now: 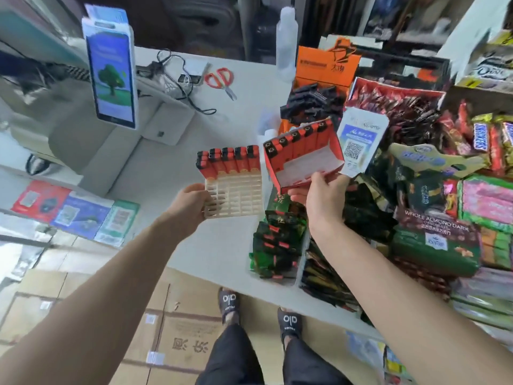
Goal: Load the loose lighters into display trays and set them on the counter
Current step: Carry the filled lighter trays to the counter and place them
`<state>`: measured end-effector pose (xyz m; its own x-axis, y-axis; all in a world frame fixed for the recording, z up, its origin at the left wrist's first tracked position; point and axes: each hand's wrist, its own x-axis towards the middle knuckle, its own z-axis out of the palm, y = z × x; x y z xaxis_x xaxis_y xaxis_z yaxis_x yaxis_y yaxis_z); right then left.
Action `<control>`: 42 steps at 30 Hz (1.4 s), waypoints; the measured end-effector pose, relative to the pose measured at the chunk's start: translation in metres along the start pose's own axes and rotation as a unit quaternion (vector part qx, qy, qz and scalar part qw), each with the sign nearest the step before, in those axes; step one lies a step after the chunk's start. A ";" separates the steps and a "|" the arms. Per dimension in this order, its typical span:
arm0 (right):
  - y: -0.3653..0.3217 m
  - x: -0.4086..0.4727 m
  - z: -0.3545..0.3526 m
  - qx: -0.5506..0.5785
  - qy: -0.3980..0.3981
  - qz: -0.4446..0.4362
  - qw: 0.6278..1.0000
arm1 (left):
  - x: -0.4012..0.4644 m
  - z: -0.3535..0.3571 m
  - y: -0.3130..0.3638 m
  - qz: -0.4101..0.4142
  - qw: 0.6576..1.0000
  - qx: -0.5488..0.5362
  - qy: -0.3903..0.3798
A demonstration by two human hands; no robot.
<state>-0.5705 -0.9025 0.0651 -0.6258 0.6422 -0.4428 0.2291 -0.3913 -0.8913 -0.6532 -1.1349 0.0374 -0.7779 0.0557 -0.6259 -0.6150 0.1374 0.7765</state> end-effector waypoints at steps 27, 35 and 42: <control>0.025 0.033 0.052 0.036 0.188 -0.022 0.981 | 0.132 -0.002 -0.032 -0.054 0.975 0.208 -0.057; 0.019 0.032 0.050 0.027 0.182 -0.014 0.983 | 0.122 0.012 -0.038 0.034 0.931 0.360 -0.040; 0.014 0.030 0.045 0.030 0.175 -0.009 0.984 | 0.119 0.013 -0.033 0.077 0.867 0.492 -0.027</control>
<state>-0.6200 -0.9184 0.0433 -0.3315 0.8328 -0.4433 0.1703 -0.4093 -0.8964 -0.7234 -1.1199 -0.0636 -0.8174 0.1908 -0.5436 -0.0761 0.8996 0.4301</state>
